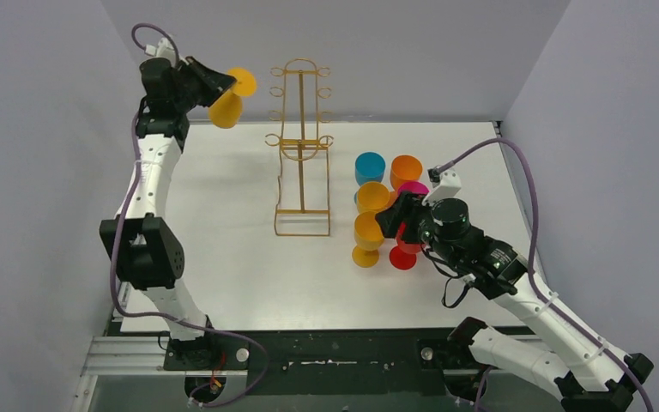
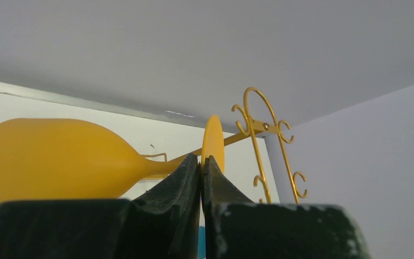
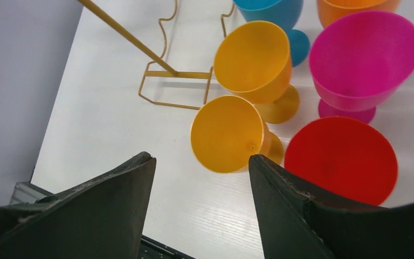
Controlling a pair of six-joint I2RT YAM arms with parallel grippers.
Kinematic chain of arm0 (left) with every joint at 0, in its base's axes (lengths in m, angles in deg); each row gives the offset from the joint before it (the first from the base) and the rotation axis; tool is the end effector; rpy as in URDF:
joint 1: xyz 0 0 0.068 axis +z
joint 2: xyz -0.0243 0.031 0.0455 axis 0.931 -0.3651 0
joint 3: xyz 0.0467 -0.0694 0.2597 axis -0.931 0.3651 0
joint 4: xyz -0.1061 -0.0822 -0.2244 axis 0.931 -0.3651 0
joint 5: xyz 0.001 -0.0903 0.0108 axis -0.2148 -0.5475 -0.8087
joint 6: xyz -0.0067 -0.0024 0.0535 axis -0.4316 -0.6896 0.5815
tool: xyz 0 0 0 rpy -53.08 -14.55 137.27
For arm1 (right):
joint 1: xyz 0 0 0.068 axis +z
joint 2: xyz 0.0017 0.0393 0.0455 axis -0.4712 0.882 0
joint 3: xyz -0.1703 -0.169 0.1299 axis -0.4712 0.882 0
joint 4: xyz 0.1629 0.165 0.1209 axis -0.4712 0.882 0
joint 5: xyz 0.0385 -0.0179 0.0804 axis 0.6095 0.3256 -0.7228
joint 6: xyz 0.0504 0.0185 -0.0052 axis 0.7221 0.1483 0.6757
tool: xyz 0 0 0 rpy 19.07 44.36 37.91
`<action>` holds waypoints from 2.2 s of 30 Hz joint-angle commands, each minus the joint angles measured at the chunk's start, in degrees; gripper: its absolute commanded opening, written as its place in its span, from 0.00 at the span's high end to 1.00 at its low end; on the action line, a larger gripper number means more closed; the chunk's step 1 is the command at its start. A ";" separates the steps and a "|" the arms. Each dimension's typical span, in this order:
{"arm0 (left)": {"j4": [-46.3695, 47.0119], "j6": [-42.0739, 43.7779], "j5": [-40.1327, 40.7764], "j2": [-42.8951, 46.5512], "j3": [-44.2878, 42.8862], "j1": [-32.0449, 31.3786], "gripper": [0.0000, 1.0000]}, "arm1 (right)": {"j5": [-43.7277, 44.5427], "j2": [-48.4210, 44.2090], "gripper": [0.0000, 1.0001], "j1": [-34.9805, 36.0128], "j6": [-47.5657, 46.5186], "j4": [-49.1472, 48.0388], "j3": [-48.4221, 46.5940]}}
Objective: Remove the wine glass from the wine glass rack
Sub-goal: Pick up the wine glass from the wine rack, then place the wine glass at the center of the board.
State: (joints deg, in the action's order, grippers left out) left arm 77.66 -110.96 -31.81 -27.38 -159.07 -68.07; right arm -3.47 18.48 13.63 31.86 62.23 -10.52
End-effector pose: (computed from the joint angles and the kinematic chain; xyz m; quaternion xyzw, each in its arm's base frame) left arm 0.4476 -0.0100 0.4167 -0.1611 0.7263 -0.3862 0.5454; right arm 0.1357 0.1138 0.3499 0.0193 0.8485 0.2913 0.4413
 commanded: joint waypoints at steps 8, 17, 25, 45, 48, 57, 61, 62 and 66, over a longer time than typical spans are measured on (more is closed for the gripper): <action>9.68 0.41 -8.57 29.81 25.86 12.63 1.00 | -1.33 10.93 0.32 7.87 -8.73 -20.73 -1.97; 16.89 -1.69 -21.43 48.17 57.98 13.56 1.00 | 6.96 20.71 0.25 17.71 -16.02 -29.77 -4.66; 17.39 -1.70 -30.74 56.84 68.87 12.26 1.00 | -8.62 16.50 0.22 17.24 -12.45 -35.71 1.81; 20.54 -5.57 -21.36 70.81 83.21 -11.04 1.00 | -45.91 20.60 0.22 0.46 2.80 -44.76 4.00; 11.99 0.62 -21.05 71.64 80.82 -11.49 1.00 | -50.88 22.14 0.22 0.37 2.12 -44.63 2.41; 27.42 -9.33 -27.54 71.18 82.42 -11.90 1.00 | -54.68 26.53 0.33 3.87 4.87 -52.10 3.31; 24.83 -6.97 -31.21 69.81 79.67 -12.01 1.00 | -54.72 27.08 0.44 4.45 6.23 -55.68 3.85; 24.10 -6.21 -31.57 69.48 79.22 -11.99 1.00 | -55.06 27.28 0.48 4.37 6.96 -56.99 4.22; 22.89 -5.13 -32.06 69.18 78.60 -11.96 1.00 | -56.58 27.33 0.62 3.65 9.94 -62.15 5.54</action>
State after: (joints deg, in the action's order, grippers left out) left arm 98.55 -117.61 -60.74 41.89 -77.28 -79.83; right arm -58.37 46.09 17.98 38.70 10.60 -6.13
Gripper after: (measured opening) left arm 0.032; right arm 0.434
